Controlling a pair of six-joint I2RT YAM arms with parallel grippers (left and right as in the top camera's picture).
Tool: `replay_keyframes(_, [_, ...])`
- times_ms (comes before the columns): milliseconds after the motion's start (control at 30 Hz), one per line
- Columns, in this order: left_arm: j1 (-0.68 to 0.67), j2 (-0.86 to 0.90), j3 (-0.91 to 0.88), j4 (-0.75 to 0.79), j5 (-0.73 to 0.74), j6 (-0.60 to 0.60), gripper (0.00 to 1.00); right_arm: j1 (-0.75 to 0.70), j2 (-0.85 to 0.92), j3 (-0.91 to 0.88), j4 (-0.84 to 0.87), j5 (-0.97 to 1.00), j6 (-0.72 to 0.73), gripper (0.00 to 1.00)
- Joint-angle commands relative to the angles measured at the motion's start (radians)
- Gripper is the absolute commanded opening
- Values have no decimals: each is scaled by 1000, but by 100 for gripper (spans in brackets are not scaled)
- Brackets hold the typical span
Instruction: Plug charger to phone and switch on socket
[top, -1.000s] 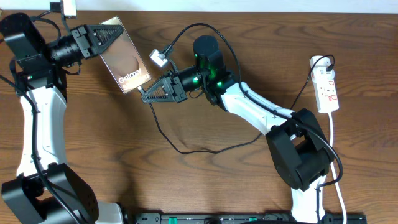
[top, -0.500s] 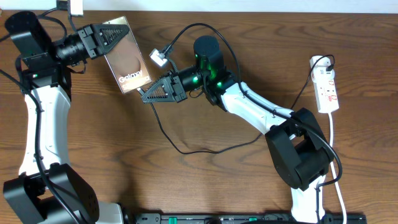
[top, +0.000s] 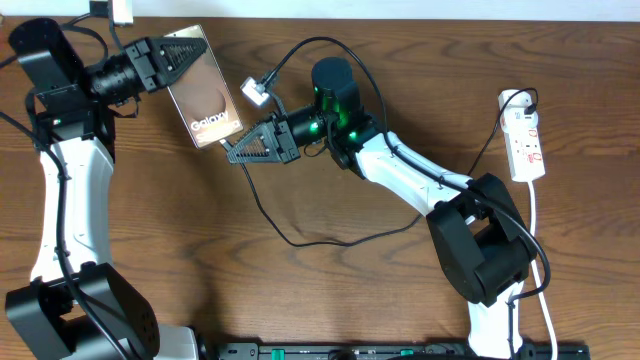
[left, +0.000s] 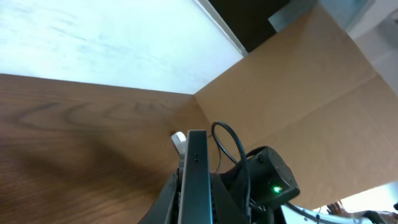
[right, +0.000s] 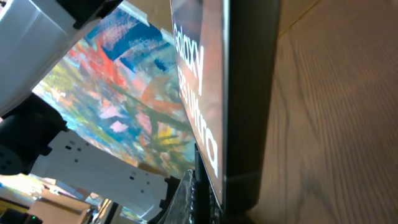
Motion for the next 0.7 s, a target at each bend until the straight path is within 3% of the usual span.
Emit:
replay_keyframes(0, [-13, -4, 2, -1, -29, -17, 7, -16, -1, 13, 14, 74, 4, 1])
replay_keyframes(667, [-62, -4, 2, 8, -142, -16, 7, -16, -1, 13, 16, 130, 23, 1])
